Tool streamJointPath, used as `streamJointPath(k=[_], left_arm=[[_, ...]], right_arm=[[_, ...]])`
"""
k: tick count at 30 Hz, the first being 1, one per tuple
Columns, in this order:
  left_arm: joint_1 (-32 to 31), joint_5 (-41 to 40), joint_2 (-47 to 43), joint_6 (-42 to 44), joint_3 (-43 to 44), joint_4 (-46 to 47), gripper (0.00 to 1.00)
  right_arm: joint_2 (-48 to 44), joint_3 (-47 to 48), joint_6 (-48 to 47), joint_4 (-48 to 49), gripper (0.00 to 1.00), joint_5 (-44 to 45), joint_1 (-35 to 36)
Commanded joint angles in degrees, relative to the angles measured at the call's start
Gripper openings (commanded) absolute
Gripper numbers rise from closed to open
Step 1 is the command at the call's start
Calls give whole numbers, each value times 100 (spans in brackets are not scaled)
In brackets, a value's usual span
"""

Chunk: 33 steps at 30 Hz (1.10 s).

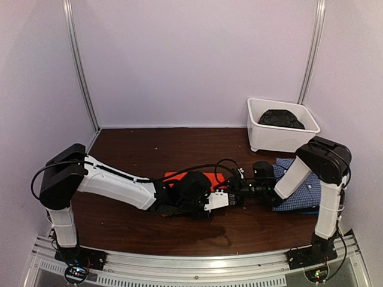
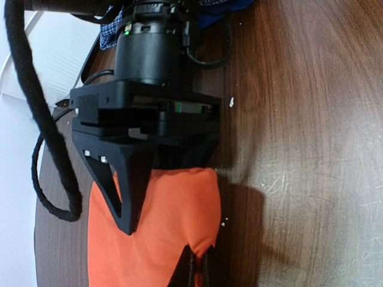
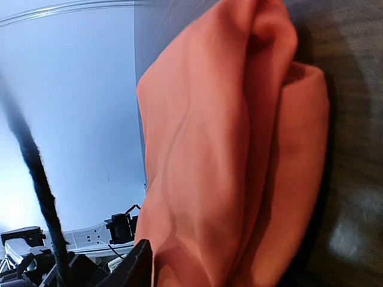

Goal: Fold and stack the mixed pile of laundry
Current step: Pass from the left arm to the right, then turn over the square-folded T-shirt at the center of the board.

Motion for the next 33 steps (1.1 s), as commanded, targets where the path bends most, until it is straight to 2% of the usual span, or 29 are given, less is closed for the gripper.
streamJointPath(k=[1, 7, 10, 13, 15, 17, 18, 20, 25, 28, 29, 30, 33], left_arm=[[13, 199, -222, 8, -71, 338, 0], [18, 257, -241, 51, -138, 300, 0], [17, 236, -262, 51, -196, 344, 0], [13, 276, -306, 52, -246, 403, 0], [18, 284, -319, 23, -254, 390, 0], [13, 195, -348, -52, -288, 410, 1], [25, 124, -381, -168, -316, 408, 9], [77, 127, -576, -472, -452, 413, 25], [433, 284, -1668, -1543, -1388, 867, 59], [789, 277, -2382, -2174, -1987, 1017, 72], [902, 255, -2613, -2365, -2150, 1053, 81], [1013, 187, -2808, -2567, -2287, 1055, 86], [1293, 92, -3419, -2855, -2628, 1004, 91]], right_arm=[[364, 324, 152, -52, 52, 195, 29], [529, 804, -63, -609, 50, 426, 33], [631, 983, -100, -696, 41, 495, 33], [777, 1162, -221, -849, 35, 562, 31], [917, 1317, -354, -990, 23, 508, 33], [994, 1349, -352, -867, 4, 420, 34], [955, 1369, -407, -987, 0, 402, 34], [665, 1438, -814, -1580, 0, 479, 27], [-395, 2072, -2604, -4052, 0, 987, -33], [-762, 2652, -3516, -5383, 0, 1334, -114], [-847, 2787, -3771, -5725, 0, 1446, -149], [-902, 2920, -4037, -6074, 0, 1541, -203], [-1017, 3433, -4845, -7208, 0, 1831, -403]])
